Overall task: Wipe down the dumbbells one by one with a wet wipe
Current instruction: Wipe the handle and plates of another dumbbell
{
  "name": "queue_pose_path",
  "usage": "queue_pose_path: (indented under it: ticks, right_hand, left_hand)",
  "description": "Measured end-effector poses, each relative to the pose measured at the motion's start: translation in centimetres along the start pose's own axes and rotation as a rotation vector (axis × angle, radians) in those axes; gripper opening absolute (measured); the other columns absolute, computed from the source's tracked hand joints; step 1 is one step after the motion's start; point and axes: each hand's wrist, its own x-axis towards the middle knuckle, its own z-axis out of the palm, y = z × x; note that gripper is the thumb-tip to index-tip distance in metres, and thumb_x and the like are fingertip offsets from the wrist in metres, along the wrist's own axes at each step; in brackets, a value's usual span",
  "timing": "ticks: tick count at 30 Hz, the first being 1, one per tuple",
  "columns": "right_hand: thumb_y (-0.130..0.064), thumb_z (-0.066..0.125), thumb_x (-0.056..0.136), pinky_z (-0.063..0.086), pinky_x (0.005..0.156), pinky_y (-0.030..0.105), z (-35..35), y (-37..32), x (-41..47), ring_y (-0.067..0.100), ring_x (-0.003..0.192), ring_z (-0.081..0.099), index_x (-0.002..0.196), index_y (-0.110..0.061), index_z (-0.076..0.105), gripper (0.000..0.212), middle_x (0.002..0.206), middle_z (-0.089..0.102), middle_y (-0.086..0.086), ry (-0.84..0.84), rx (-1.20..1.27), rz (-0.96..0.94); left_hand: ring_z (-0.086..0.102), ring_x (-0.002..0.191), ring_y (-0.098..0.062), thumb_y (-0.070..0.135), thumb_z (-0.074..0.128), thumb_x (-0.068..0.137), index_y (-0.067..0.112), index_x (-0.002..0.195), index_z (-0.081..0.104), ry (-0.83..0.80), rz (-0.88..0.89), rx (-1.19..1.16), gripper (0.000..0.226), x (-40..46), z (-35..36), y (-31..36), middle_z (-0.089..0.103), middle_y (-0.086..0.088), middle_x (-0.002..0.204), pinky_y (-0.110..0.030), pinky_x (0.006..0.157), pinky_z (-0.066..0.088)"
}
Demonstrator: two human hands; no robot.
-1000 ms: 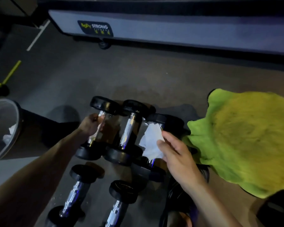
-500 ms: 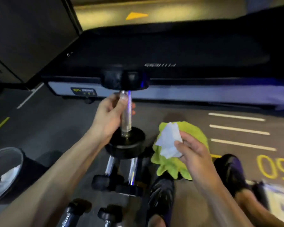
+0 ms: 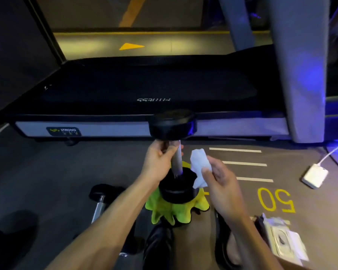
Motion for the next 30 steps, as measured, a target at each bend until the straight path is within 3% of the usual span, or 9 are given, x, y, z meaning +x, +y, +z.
queue_pose_path:
  ticks: [4,6,12,17,21,24,26,28,30]
  right_hand:
    - [-0.023,0.055,0.103,0.051,0.096,0.026,1.1,1.2,0.8,0.004,0.111,0.067,0.127,-0.036,0.065,0.029,0.120,0.073,-0.015,-0.070,-0.209,-0.050]
    - [-0.021,0.056,0.103,0.044,0.083,0.009,1.8,1.4,0.8,0.009,0.104,0.066,0.129,-0.030,0.066,0.030,0.116,0.075,-0.010,-0.070,-0.362,-0.105]
    - [-0.017,0.051,0.099,0.043,0.087,0.022,3.8,2.5,0.6,0.022,0.110,0.066,0.127,-0.024,0.070,0.034,0.121,0.073,-0.002,-0.024,-0.535,-0.147]
    - [-0.016,0.051,0.095,0.045,0.088,0.026,3.7,2.6,-0.2,0.029,0.111,0.067,0.127,-0.017,0.071,0.037,0.120,0.074,0.006,-0.018,-0.582,-0.157]
    - [-0.025,0.043,0.090,0.046,0.087,0.026,3.5,2.2,-0.4,0.027,0.111,0.067,0.128,-0.020,0.071,0.047,0.119,0.074,0.003,-0.040,-0.593,-0.156]
    - [-0.026,0.041,0.089,0.044,0.081,0.028,3.8,2.2,-0.5,0.023,0.108,0.065,0.130,-0.027,0.070,0.050,0.116,0.075,-0.001,-0.047,-0.623,-0.153]
    - [-0.021,0.048,0.091,0.044,0.074,0.031,3.7,2.1,-0.6,0.024,0.100,0.066,0.125,-0.028,0.072,0.042,0.108,0.076,-0.002,-0.024,-0.609,-0.149]
    - [-0.013,0.054,0.091,0.037,0.066,0.032,3.6,2.1,-0.8,0.023,0.086,0.063,0.114,-0.028,0.075,0.034,0.094,0.075,-0.001,-0.007,-0.590,-0.158]
    - [-0.011,0.056,0.089,0.029,0.061,0.031,3.3,2.6,-0.6,0.026,0.077,0.058,0.105,-0.029,0.074,0.030,0.083,0.071,0.003,0.005,-0.593,-0.131]
  left_hand:
    - [0.074,0.079,-0.021,0.013,0.059,0.104,0.011,0.106,0.065,-0.003,-0.044,0.005,0.007,1.1,-0.3,-0.6,0.076,-0.009,0.094,-0.030,0.076,0.063]
    - [0.074,0.080,-0.025,0.014,0.059,0.104,0.010,0.107,0.064,-0.016,-0.069,-0.015,0.007,1.4,-0.6,-0.6,0.075,-0.012,0.096,-0.031,0.075,0.063]
    - [0.073,0.090,-0.019,0.014,0.057,0.105,0.008,0.109,0.067,-0.097,-0.039,0.117,0.013,1.8,-2.3,-0.2,0.075,-0.023,0.108,-0.036,0.087,0.059]
    - [0.068,0.086,-0.020,0.028,0.064,0.102,0.021,0.092,0.076,-0.107,-0.077,0.258,0.017,2.2,-3.6,0.5,0.075,-0.010,0.091,-0.052,0.105,0.052]
    - [0.072,0.104,-0.012,0.066,0.077,0.074,0.028,0.104,0.075,-0.058,-0.089,0.455,0.048,2.3,-4.6,1.9,0.078,0.011,0.101,-0.035,0.098,0.056]
    - [0.055,0.132,-0.012,0.053,0.089,0.073,0.032,0.138,0.045,-0.013,0.076,0.548,0.081,2.7,-5.1,3.6,0.054,0.013,0.144,-0.027,0.107,0.045]
    - [0.030,0.152,-0.012,0.050,0.087,0.076,0.040,0.156,0.030,-0.166,0.353,0.771,0.099,3.6,-5.3,5.1,0.029,0.018,0.163,-0.031,0.124,0.029]
    - [0.044,0.144,-0.014,0.049,0.083,0.079,0.043,0.152,0.041,-0.285,0.531,0.970,0.084,4.7,-4.7,6.5,0.043,0.016,0.156,-0.045,0.118,0.039]
    - [0.058,0.127,-0.015,0.050,0.084,0.077,0.044,0.143,0.050,-0.257,0.545,1.060,0.075,5.0,-4.0,7.1,0.057,0.017,0.142,-0.047,0.103,0.050]
